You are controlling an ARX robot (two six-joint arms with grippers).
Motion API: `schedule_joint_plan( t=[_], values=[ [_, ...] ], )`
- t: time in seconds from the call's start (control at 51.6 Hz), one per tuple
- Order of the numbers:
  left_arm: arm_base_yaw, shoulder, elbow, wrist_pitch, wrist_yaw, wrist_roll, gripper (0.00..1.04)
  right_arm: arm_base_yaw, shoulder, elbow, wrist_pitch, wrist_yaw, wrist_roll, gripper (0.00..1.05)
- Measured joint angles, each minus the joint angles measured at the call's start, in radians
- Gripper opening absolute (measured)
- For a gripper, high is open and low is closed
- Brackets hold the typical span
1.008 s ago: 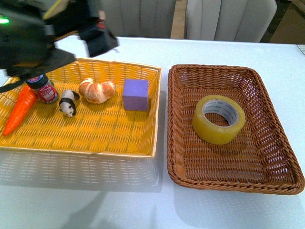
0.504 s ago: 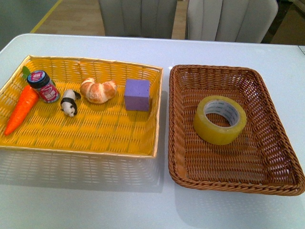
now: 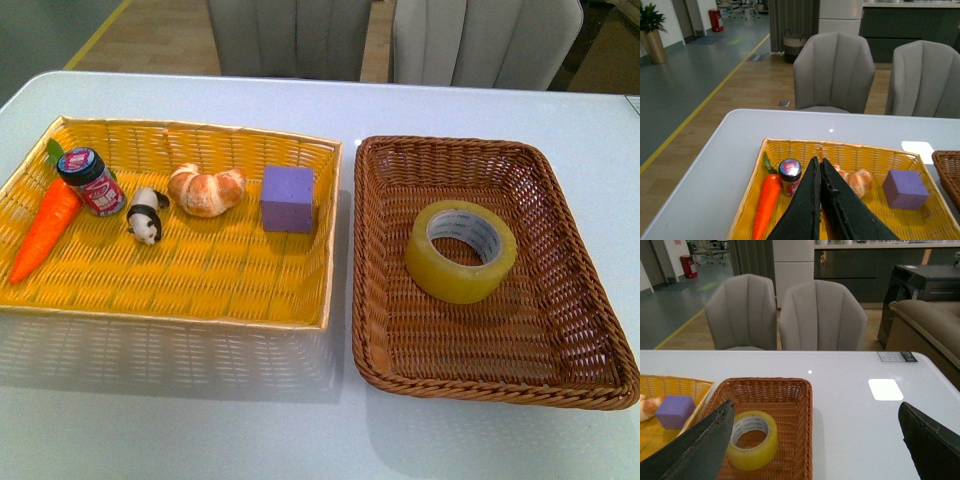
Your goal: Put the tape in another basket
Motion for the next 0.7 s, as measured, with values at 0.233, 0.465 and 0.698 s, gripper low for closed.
schedule_joint_plan(
  t=[0.233, 0.465, 0.698],
  values=[
    [0.016, -0.177, -0.031, -0.14, 0.007, 0.0, 0.02, 0.0, 0.0, 0.0, 0.0, 0.0, 0.0, 0.96],
    [0.017, -0.348, -0.045, -0.291, 0.007, 0.0, 0.02, 0.0, 0.0, 0.0, 0.0, 0.0, 0.0, 0.96],
    [0.017, -0.48, -0.045, -0.41, 0.007, 0.0, 0.02, 0.0, 0.0, 0.0, 0.0, 0.0, 0.0, 0.96]
  ],
)
